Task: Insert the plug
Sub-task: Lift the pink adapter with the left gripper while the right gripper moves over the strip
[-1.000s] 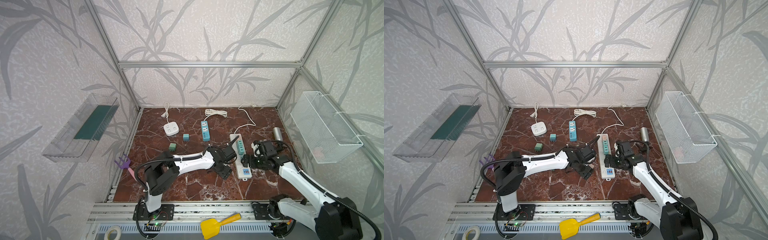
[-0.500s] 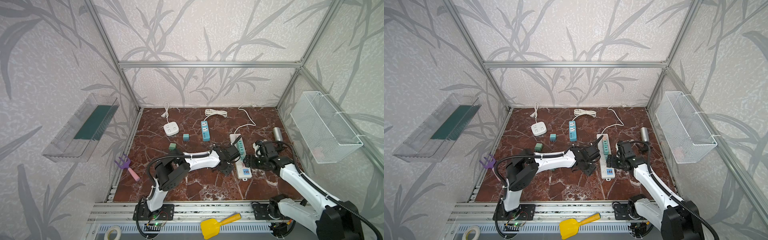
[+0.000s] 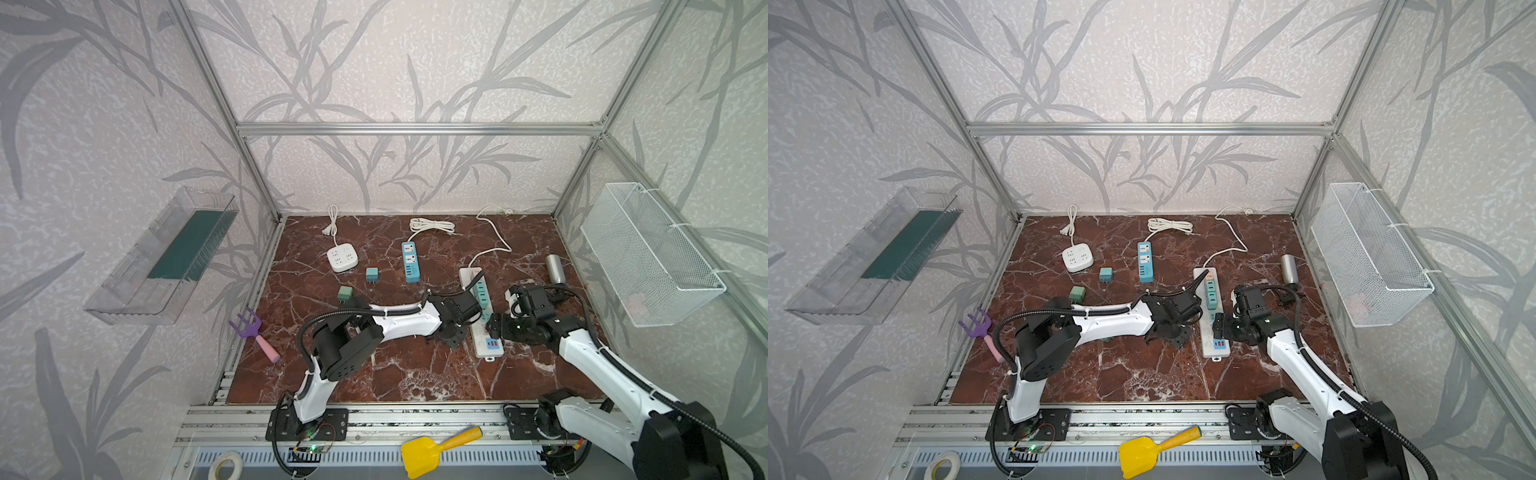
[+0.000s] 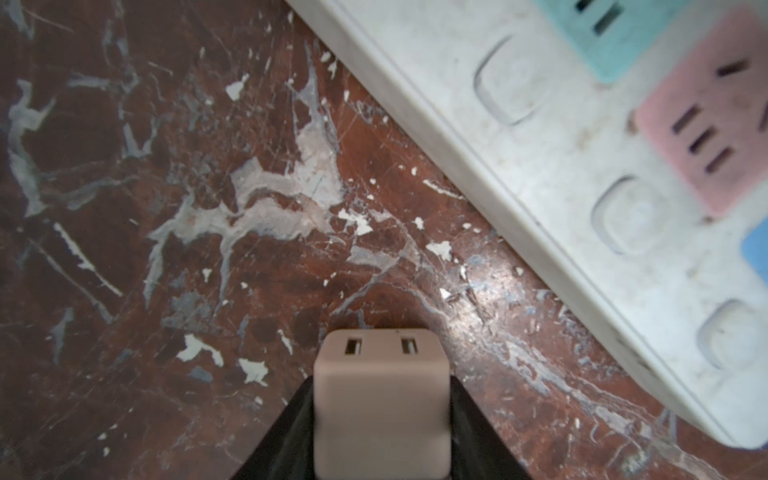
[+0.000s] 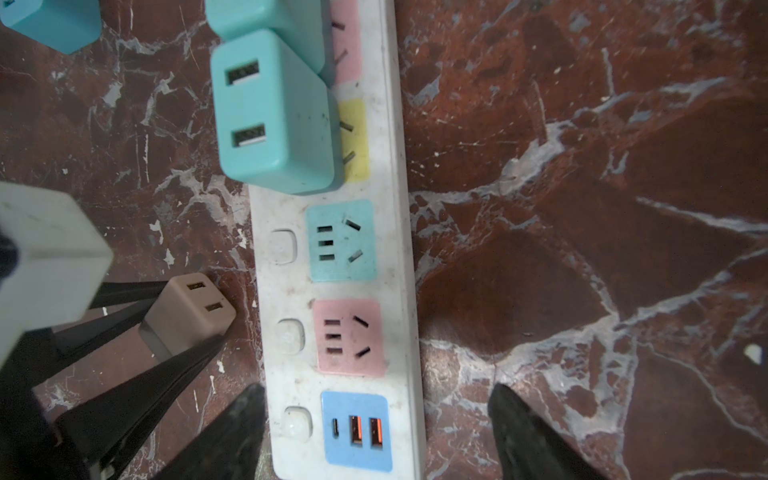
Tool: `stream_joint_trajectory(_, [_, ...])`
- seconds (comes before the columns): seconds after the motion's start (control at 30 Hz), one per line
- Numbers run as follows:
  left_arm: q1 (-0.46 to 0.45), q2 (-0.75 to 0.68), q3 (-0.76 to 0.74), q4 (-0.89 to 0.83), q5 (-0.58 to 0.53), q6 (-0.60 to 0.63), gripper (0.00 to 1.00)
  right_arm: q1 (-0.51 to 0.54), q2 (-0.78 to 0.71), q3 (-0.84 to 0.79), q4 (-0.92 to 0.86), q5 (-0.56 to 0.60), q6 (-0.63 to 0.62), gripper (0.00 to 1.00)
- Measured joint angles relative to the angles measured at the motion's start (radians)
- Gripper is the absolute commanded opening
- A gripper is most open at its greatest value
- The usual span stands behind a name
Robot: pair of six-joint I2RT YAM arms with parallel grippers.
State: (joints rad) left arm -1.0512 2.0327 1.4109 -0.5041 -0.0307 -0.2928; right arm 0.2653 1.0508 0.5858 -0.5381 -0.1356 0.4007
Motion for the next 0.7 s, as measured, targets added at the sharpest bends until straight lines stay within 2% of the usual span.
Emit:
stream_joint_trajectory(0.17, [0.000,0.000,0.000,0.005,-0.007,0.009,0.34,0.000,0.002,0.000,0.003,-0.008,0.000,0.82])
stream_joint_trajectory(0.43, [0.002,-0.027,-0.044,0.019,-0.033,0.007,0.32,0.027,0.026,0.000,0.015,-0.012,-0.001,0.82])
stream_joint_trajectory(0.7, [0.007,-0.135,-0.166,0.021,-0.082,-0.024,0.34,0.120,0.151,0.003,0.034,0.024,-0.001,0.84])
